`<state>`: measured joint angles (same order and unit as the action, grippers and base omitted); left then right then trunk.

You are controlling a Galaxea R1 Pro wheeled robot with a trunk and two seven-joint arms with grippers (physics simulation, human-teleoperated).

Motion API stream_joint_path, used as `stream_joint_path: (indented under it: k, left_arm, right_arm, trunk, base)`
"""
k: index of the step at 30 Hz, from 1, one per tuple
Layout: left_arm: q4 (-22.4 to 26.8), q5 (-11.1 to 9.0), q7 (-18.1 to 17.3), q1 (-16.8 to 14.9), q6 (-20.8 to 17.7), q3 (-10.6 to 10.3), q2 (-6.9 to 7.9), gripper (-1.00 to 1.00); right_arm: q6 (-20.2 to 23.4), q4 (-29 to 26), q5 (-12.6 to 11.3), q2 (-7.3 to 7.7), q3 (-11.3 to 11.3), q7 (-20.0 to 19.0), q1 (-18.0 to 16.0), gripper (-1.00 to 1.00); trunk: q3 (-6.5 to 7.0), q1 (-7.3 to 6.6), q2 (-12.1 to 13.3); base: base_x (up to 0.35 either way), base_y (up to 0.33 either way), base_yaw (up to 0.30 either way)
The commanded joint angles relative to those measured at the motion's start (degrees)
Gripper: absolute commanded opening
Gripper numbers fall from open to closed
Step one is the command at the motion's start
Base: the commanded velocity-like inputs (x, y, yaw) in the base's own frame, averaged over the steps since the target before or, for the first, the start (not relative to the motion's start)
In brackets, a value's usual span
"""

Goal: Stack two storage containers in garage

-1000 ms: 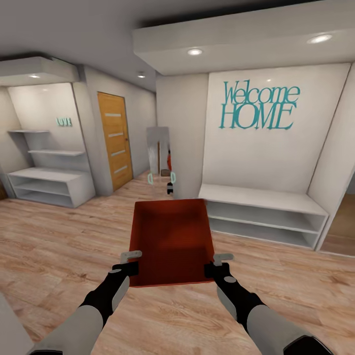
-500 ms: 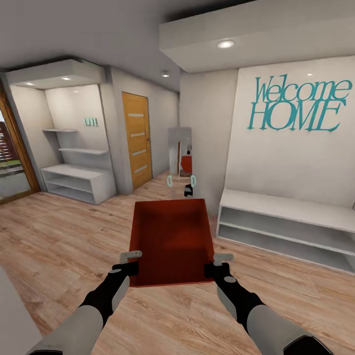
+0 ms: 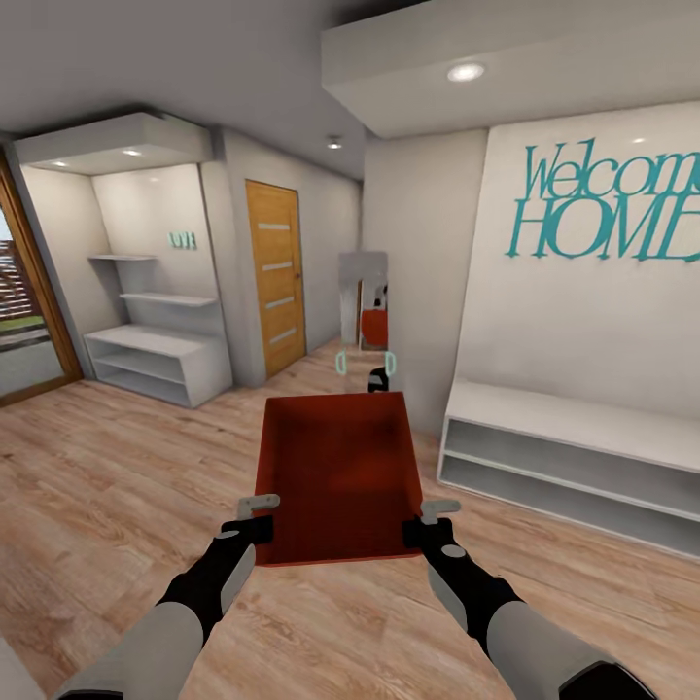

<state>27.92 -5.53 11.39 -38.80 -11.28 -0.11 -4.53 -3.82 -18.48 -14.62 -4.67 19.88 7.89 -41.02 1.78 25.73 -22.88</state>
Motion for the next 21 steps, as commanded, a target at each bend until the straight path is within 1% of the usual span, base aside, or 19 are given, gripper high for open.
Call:
stream_joint_path:
  k: [1,12,21]
  left_arm:
    - [0.3,0.9,0.6,0.0,-0.4,1.0,0.07,-1.00]
    - [0.3,0.9,0.6,0.0,-0.4,1.0,0.13,-1.00]
    - [0.3,0.9,0.6,0.0,-0.4,1.0,0.13,-1.00]
  right_arm:
    - [-0.3,1.6,-0.8,0.27,0.2,0.4,0.0,-1.00]
    - [-0.3,1.6,-0.8,0.27,0.2,0.4,0.0,-1.00]
    - [-0.3,1.6,-0.8,0.27,0.2,0.4,0.0,-1.00]
  trunk:
    - [-0.01,0.05,0.0]
    - [-0.01,0.05,0.0]
    - [-0.01,0.05,0.0]
  base:
    - [0.322,0.000,0.000]
    - [0.322,0.000,0.013]
    - [0.322,0.000,0.248]
